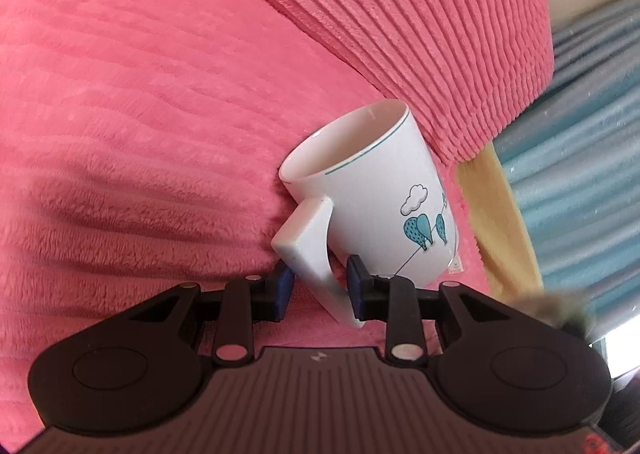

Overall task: Clean container
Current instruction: 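Hold the upright mug with the left tool while the right tool wipes its outer wall, then hold the mug with the left tool while the right tool wipes beside the handle, then hold the mug by its handle with the left tool while the right tool wipes its rim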

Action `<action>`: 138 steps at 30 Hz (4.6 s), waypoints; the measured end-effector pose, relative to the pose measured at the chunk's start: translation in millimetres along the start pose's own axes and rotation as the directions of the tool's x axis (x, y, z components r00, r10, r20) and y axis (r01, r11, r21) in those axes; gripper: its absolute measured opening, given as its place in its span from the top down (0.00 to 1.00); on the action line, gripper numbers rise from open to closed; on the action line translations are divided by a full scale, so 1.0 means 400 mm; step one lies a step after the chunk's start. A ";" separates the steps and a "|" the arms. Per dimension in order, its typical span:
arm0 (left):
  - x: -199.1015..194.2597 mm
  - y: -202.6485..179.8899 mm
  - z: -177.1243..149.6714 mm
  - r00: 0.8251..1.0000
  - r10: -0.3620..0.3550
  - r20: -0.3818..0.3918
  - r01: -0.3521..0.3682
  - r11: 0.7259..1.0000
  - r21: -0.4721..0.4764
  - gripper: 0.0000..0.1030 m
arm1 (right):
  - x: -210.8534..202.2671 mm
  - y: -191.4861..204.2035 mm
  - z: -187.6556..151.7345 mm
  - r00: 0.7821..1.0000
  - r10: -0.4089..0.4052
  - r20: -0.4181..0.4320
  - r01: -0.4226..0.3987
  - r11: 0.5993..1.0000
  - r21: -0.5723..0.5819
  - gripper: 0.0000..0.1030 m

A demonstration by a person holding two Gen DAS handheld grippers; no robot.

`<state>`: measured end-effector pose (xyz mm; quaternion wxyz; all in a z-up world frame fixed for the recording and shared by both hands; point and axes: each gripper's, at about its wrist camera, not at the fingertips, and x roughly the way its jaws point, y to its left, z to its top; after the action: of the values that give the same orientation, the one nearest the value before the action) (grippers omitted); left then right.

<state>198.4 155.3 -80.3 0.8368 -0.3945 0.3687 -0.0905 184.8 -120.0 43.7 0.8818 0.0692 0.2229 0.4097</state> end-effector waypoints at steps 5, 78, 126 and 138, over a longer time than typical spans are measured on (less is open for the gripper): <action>0.001 -0.025 0.004 0.999 0.033 -0.020 -0.030 0.993 0.112 0.66 | 0.223 -0.008 0.072 0.967 0.101 -0.235 -0.132 0.984 -0.122 0.93; 0.038 0.078 0.062 0.998 -0.060 -0.015 0.059 0.995 -0.086 0.68 | 0.374 -0.124 0.080 0.991 0.026 -0.135 -0.045 0.989 -0.142 0.98; 0.046 0.077 0.045 0.999 -0.048 -0.011 0.048 0.998 -0.045 0.68 | 0.371 -0.297 0.077 0.962 0.236 -0.137 -0.151 0.879 0.452 0.99; 0.049 0.077 0.048 0.999 -0.041 -0.018 0.040 0.998 -0.044 0.69 | 0.254 -0.238 0.197 0.994 0.058 -0.090 -0.034 0.968 0.249 0.93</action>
<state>221.2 178.6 -105.3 0.8225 -0.4192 0.3703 -0.1030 343.4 -101.2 50.5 0.8448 0.1637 0.3129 0.4020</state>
